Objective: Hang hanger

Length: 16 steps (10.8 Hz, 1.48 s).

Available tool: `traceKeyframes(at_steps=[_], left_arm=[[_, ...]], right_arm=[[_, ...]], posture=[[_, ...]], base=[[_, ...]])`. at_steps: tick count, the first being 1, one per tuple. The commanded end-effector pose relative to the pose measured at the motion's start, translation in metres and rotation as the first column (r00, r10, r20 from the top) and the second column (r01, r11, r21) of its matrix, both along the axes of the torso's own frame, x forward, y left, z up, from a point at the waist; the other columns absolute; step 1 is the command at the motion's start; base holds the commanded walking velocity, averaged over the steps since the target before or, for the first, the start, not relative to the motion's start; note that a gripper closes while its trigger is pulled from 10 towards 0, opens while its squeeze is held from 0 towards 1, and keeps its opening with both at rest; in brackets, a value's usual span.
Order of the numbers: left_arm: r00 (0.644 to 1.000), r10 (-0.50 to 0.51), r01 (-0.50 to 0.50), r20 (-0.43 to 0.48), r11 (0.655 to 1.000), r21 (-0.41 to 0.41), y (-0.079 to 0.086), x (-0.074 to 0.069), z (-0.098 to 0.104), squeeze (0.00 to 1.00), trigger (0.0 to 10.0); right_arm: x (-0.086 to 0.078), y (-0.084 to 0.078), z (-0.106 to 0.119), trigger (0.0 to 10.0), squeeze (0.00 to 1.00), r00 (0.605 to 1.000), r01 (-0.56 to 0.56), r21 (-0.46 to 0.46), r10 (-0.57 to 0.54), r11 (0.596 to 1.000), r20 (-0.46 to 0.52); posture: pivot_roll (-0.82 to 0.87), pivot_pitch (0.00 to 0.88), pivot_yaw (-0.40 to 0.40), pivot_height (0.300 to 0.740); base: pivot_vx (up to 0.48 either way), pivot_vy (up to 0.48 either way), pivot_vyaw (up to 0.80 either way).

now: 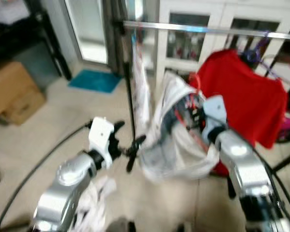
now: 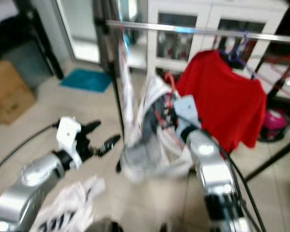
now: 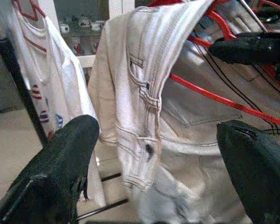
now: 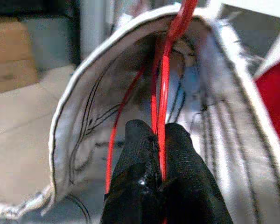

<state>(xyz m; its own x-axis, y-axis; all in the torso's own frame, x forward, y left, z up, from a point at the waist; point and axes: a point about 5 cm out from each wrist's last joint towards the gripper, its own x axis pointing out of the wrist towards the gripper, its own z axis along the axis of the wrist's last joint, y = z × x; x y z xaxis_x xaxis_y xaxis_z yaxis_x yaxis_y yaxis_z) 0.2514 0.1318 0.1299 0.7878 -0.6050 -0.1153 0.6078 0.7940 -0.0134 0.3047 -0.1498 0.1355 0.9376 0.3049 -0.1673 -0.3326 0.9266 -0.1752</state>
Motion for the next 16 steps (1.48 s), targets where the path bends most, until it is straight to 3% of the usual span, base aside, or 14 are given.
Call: traceKeyframes(at_steps=[1, 2, 4, 6, 7, 9, 14, 16], left_arm=[[1.000, 0.000, 0.000, -0.003, 0.999, 0.037, 0.000, 0.001, -0.004, 0.00, 10.0], [1.000, 0.019, -0.019, 0.003, 0.991, 0.136, 0.002, 0.009, -0.010, 0.00, 10.0], [0.998, 0.008, -0.023, 0.062, 0.970, 0.242, -0.003, 0.027, -0.021, 0.00, 10.0], [0.992, 0.079, -0.101, 0.098, 0.965, 0.242, 0.001, 0.042, -0.023, 0.00, 10.0], [0.994, 0.081, -0.097, 0.079, 0.971, 0.220, 0.001, 0.045, -0.027, 0.00, 0.0], [0.993, 0.052, -0.073, 0.105, 0.977, 0.200, -0.001, 0.047, -0.028, 0.00, 0.0], [0.986, 0.132, -0.148, 0.104, 0.975, 0.166, 0.012, 0.050, -0.029, 0.00, 0.0], [0.988, 0.109, -0.124, 0.108, 0.982, 0.144, 0.013, 0.053, -0.026, 0.00, 0.0]], right_arm=[[-0.001, 0.013, 0.019, 0.0, 0.00, 0.995, -0.077, 0.056, 0.073, 0.995, 0.074], [-0.009, 0.026, 0.027, 0.0, 0.00, 0.980, -0.191, 0.144, 0.180, 0.971, 0.088], [-0.025, 0.042, 0.037, 0.0, 0.00, 0.941, -0.338, 0.228, 0.319, 0.913, 0.114], [-0.033, 0.048, 0.045, 0.0, 0.00, 0.913, -0.407, 0.258, 0.383, 0.876, 0.140], [-0.036, 0.048, 0.051, 0.0, 0.00, 0.905, -0.425, 0.289, 0.393, 0.858, 0.162], [-0.038, 0.044, 0.057, 0.0, 0.00, 0.906, -0.422, 0.323, 0.385, 0.847, 0.174], [-0.036, 0.038, 0.059, 0.0, 0.00, 0.917, -0.398, 0.384, 0.356, 0.833, 0.179], [-0.038, 0.038, 0.061, 0.0, 0.00, 0.911, -0.412, 0.393, 0.368, 0.822, 0.186]], posture=[[-0.01, 0.000, 0.057, 0.740], [-0.01, 0.000, 0.061, 0.740], [-0.03, 0.000, 0.063, 0.740], [-0.05, 0.000, 0.084, 0.740], [-0.06, 0.000, 0.095, 0.740], [-0.06, 0.000, 0.106, 0.740], [-0.05, 0.000, 0.111, 0.740], [-0.05, 0.000, 0.113, 0.740]], base=[[0.000, 0.000, 0.00], [0.000, 0.000, 0.00], [0.000, 0.000, 0.00], [0.000, 0.000, 0.00], [0.000, 0.000, 0.00], [0.000, 0.000, 0.00], [0.000, 0.000, 0.00], [0.000, 0.000, 0.00]])
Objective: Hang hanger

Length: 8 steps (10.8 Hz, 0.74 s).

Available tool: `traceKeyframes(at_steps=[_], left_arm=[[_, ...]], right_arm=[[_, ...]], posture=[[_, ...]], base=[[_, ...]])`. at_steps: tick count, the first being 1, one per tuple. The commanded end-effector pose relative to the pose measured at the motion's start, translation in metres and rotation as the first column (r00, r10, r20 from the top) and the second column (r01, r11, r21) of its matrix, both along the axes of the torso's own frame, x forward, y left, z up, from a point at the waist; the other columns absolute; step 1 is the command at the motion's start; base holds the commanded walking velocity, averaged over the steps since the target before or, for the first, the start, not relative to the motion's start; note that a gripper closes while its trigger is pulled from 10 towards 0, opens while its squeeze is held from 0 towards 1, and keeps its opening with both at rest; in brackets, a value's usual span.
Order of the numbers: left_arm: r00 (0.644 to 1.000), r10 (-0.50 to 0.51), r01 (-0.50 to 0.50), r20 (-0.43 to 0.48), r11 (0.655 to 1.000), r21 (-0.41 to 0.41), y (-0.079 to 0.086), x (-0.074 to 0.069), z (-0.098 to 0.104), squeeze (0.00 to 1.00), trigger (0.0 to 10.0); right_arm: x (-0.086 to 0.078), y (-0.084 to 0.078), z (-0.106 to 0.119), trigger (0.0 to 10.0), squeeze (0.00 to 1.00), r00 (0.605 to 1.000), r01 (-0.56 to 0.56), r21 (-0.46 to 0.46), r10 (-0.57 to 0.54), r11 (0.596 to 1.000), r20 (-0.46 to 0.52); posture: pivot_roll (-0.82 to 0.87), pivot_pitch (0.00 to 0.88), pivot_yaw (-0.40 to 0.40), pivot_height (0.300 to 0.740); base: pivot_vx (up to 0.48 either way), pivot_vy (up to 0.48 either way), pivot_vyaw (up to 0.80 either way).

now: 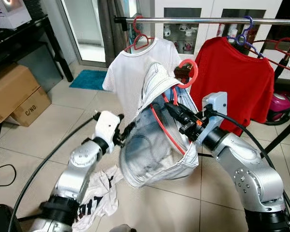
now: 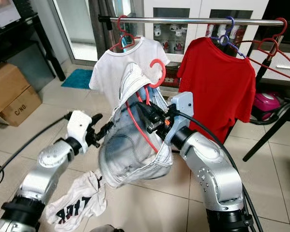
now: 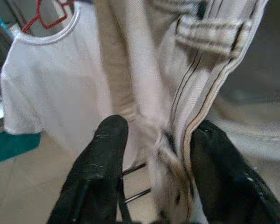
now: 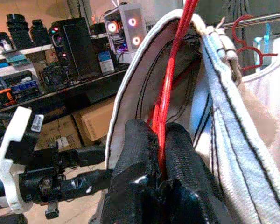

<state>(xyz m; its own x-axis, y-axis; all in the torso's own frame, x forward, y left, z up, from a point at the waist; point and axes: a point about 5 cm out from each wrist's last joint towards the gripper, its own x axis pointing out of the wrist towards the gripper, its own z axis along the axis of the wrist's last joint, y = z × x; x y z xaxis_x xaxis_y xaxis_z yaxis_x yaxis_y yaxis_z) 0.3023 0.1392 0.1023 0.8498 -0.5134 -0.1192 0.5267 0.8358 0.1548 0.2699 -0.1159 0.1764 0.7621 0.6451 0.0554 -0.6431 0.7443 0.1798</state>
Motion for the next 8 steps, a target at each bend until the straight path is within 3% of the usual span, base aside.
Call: traceKeyframes(at_steps=[1, 8], left_arm=[[0.999, -0.035, 0.035, 0.008, 0.999, -0.009, 0.000, 0.003, 0.004, 0.00, 0.0], [0.999, -0.026, 0.027, 0.036, 0.999, -0.038, 0.005, 0.008, 0.011, 0.00, 0.0]], right_arm=[[-0.003, 0.005, 0.021, 0.0, 0.00, 0.995, -0.046, 0.040, 0.042, 0.998, 0.090], [-0.002, 0.008, 0.008, 0.0, 0.00, 0.998, 0.010, 0.025, -0.012, 1.000, 0.056]], posture=[[-0.05, 0.000, 0.114, 0.740], [-0.04, 0.000, 0.104, 0.740]], base=[[0.000, 0.000, 0.00], [0.000, 0.000, 0.00]])
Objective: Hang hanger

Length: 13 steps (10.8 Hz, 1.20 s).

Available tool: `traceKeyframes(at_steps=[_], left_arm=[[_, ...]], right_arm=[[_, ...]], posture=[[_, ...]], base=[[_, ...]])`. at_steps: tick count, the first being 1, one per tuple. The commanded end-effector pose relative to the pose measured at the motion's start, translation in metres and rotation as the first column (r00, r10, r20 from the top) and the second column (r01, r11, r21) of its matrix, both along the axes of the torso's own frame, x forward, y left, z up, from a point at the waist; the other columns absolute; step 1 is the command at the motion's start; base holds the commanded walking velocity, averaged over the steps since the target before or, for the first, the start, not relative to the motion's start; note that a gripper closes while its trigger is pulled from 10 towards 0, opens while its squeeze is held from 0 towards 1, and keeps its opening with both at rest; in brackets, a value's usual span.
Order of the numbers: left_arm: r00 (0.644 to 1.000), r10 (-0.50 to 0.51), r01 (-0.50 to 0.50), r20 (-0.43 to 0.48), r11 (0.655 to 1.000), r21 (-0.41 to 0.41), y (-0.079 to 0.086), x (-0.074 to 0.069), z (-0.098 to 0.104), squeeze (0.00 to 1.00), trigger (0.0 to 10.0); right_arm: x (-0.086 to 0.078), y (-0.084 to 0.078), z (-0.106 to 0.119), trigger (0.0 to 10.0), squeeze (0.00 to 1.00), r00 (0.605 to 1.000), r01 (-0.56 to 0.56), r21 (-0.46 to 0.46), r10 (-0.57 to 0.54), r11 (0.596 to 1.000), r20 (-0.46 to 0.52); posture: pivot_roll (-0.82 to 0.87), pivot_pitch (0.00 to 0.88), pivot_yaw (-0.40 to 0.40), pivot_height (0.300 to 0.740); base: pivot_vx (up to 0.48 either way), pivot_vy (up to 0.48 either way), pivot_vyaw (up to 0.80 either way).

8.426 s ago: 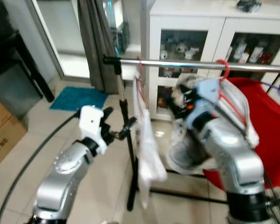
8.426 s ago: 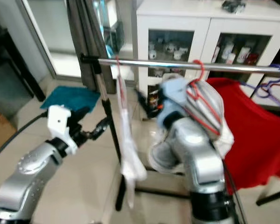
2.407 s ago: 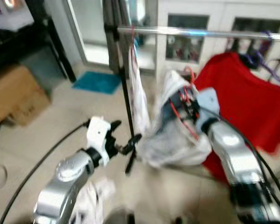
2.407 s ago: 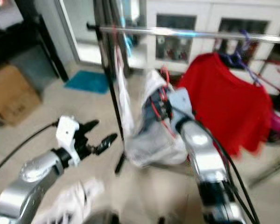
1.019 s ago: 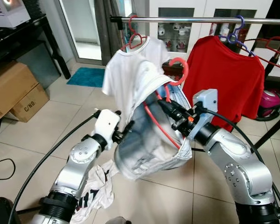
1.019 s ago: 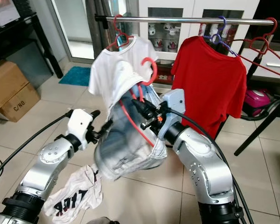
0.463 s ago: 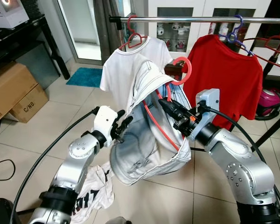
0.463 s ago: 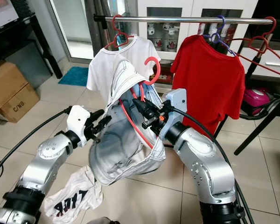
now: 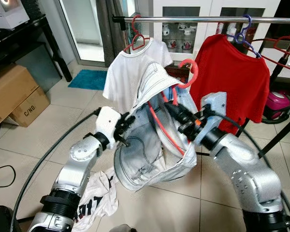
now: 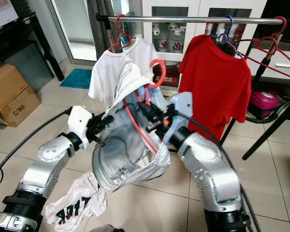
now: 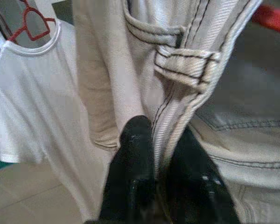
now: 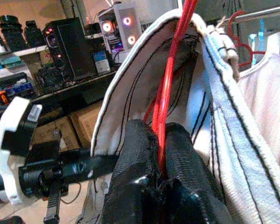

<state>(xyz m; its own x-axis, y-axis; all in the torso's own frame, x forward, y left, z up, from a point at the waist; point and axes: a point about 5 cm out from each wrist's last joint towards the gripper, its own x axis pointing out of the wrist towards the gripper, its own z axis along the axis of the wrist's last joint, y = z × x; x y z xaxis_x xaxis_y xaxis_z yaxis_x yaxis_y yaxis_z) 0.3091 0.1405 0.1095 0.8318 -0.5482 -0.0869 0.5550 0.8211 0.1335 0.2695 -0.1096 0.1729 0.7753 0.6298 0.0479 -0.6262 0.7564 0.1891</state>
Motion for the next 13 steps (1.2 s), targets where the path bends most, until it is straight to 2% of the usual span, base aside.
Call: traceKeyframes(at_steps=[1, 3, 4, 6, 7, 8, 9, 10, 11, 12, 13], left_arm=[[0.999, 0.025, -0.025, 0.029, 1.000, -0.008, 0.007, 0.001, 0.007, 0.00, 0.0], [0.997, 0.049, -0.049, 0.057, 0.999, 0.002, 0.016, 0.003, 0.015, 0.00, 0.0], [0.993, 0.064, -0.067, 0.099, 0.997, 0.029, 0.026, 0.009, 0.028, 0.00, 0.0], [0.982, 0.088, -0.101, 0.165, 0.992, 0.072, 0.042, 0.022, 0.056, 0.00, 0.0], [0.969, 0.108, -0.138, 0.222, 0.982, 0.126, 0.058, 0.034, 0.087, 0.00, 0.0], [0.964, 0.116, -0.162, 0.238, 0.969, 0.188, 0.072, 0.044, 0.107, 0.00, 0.0], [0.963, 0.135, -0.195, 0.235, 0.948, 0.253, 0.088, 0.053, 0.120, 0.00, 0.0], [0.960, 0.168, -0.230, 0.226, 0.932, 0.281, 0.101, 0.059, 0.128, 0.00, 0.0], [0.962, 0.186, -0.242, 0.199, 0.920, 0.309, 0.109, 0.062, 0.127, 0.00, 0.0], [0.964, 0.224, -0.259, 0.144, 0.915, 0.308, 0.121, 0.062, 0.118, 0.00, 0.0], [0.962, 0.266, -0.274, 0.068, 0.934, 0.229, 0.129, 0.061, 0.102, 0.00, 0.0]], right_arm=[[-0.001, 0.003, 0.009, 0.0, 0.00, 0.998, 0.000, 0.015, -0.001, 1.000, 0.065], [0.000, 0.004, 0.003, 0.0, 0.00, 0.997, 0.010, -0.064, -0.005, 0.998, 0.080], [-0.002, 0.003, -0.003, 0.0, 0.00, 0.995, -0.025, -0.191, 0.042, 0.981, 0.088], [-0.008, 0.003, -0.012, 0.0, 0.00, 0.987, -0.137, -0.301, 0.157, 0.944, 0.042], [-0.019, 0.001, -0.017, 0.0, 0.00, 0.958, -0.264, -0.366, 0.286, 0.892, 0.006], [-0.027, -0.002, -0.019, 0.0, 0.00, 0.933, -0.339, -0.379, 0.358, 0.861, -0.021], [-0.038, -0.007, -0.017, 0.0, 0.00, 0.896, -0.428, -0.368, 0.439, 0.825, -0.058], [-0.043, -0.012, -0.017, 0.0, 0.00, 0.876, -0.470, -0.362, 0.476, 0.805, -0.077], [-0.043, -0.016, -0.015, 0.0, 0.00, 0.880, -0.462, -0.344, 0.470, 0.817, -0.065], [-0.041, -0.024, -0.009, 0.0, 0.00, 0.900, -0.429, -0.264, 0.434, 0.864, -0.043], [-0.041, -0.030, 0.001, 0.0, 0.00, 0.917, -0.395, -0.104, 0.398, 0.913, 0.008]], posture=[[-0.04, 0.000, 0.100, 0.740], [-0.04, 0.000, 0.098, 0.740], [-0.04, 0.000, 0.096, 0.740], [-0.04, 0.000, 0.099, 0.740], [-0.04, 0.000, 0.101, 0.740], [-0.04, 0.000, 0.106, 0.740], [-0.04, 0.000, 0.112, 0.740], [-0.04, 0.000, 0.112, 0.740], [-0.05, 0.000, 0.122, 0.740], [-0.04, 0.000, 0.124, 0.740], [-0.04, 0.000, 0.125, 0.740]], base=[[0.000, 0.000, 0.00], [0.000, 0.000, 0.00], [0.000, 0.000, 0.00], [0.000, 0.000, 0.00], [0.000, 0.000, 0.00], [0.000, 0.000, 0.00], [0.000, 0.000, 0.00], [0.000, 0.000, 0.00], [0.000, 0.000, 0.00], [0.000, 0.000, 0.00], [0.000, 0.000, 0.00]])
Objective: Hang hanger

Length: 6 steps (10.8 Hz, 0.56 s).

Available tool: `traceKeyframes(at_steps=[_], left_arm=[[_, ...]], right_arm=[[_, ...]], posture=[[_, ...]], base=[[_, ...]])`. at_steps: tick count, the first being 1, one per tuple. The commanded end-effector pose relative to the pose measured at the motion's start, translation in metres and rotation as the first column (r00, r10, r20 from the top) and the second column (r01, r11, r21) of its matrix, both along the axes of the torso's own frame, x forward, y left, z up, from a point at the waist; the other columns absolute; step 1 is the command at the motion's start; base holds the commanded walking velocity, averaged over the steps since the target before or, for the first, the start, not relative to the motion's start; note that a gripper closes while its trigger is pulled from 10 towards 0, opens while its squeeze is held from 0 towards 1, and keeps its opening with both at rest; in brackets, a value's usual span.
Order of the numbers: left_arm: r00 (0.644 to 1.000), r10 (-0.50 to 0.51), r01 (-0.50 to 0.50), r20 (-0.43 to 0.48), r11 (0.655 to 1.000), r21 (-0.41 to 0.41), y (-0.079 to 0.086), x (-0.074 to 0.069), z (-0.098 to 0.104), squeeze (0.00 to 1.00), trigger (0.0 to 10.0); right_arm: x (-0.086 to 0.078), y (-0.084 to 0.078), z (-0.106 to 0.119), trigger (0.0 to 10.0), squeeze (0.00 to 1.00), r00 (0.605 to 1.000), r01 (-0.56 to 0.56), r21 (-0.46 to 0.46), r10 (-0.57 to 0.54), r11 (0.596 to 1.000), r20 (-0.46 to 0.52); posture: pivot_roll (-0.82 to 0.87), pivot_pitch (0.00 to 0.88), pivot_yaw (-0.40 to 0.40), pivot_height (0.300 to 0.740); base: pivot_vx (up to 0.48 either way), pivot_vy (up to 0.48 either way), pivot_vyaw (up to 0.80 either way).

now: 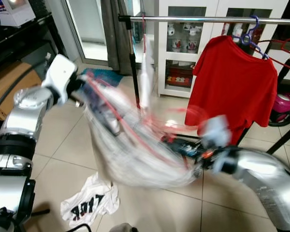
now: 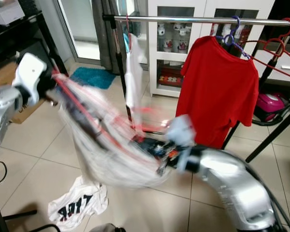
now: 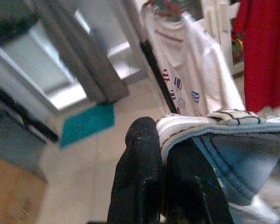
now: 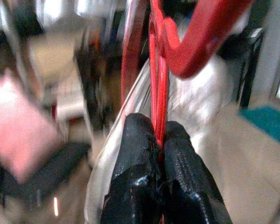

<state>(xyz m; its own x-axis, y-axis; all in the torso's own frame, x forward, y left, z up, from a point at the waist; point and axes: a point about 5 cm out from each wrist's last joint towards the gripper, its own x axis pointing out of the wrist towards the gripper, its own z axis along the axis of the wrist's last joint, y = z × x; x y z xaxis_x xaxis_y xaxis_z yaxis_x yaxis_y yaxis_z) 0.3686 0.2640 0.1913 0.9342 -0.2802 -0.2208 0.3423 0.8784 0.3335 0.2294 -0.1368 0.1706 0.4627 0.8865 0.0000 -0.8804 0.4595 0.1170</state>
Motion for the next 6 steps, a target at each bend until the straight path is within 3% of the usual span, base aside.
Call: traceKeyframes(at_steps=[1, 2, 3, 4, 5, 6], left_arm=[[0.999, 0.030, -0.027, 0.029, 0.997, -0.073, 0.006, 0.000, 0.003, 0.00, 0.0], [1.000, -0.006, 0.006, 0.001, 0.996, -0.092, -0.001, -0.003, -0.010, 0.00, 0.0], [0.992, -0.124, 0.121, -0.009, 0.981, -0.151, -0.025, -0.007, -0.019, 0.00, 0.0], [0.942, -0.334, 0.326, 0.003, 0.917, -0.229, -0.071, -0.027, -0.028, 0.00, 0.0], [0.933, -0.360, 0.350, 0.016, 0.895, -0.277, -0.085, -0.036, -0.032, 0.00, 0.0], [0.946, -0.323, 0.311, 0.023, 0.884, -0.350, -0.102, -0.049, -0.043, 0.00, 0.0]], right_arm=[[0.001, -0.005, 0.011, 0.0, 0.00, 0.999, 0.045, 0.118, -0.045, 0.992, 0.002], [0.006, -0.005, 0.016, 0.0, 0.00, 0.995, 0.102, 0.209, -0.104, 0.973, -0.002], [0.018, -0.004, 0.020, 0.0, 0.00, 0.974, 0.220, 0.296, -0.225, 0.929, -0.018], [0.039, -0.001, 0.017, 0.0, 0.00, 0.904, 0.423, 0.336, -0.419, 0.841, -0.090], [0.041, 0.001, 0.013, 0.0, 0.00, 0.880, 0.470, 0.316, -0.466, 0.824, -0.092], [0.044, 0.002, 0.008, 0.0, 0.00, 0.832, 0.549, 0.268, -0.548, 0.792, -0.086]], posture=[[-0.04, 0.000, 0.130, 0.740], [-0.05, 0.000, 0.132, 0.740], [-0.05, 0.000, 0.126, 0.740], [-0.04, 0.000, 0.117, 0.740], [-0.04, 0.000, 0.117, 0.740], [-0.04, 0.000, 0.114, 0.740]], base=[[0.000, 0.000, 0.00], [0.000, 0.000, 0.00], [0.000, 0.000, 0.00], [0.000, 0.000, 0.00], [0.000, 0.000, 0.00], [0.000, 0.000, 0.00]])
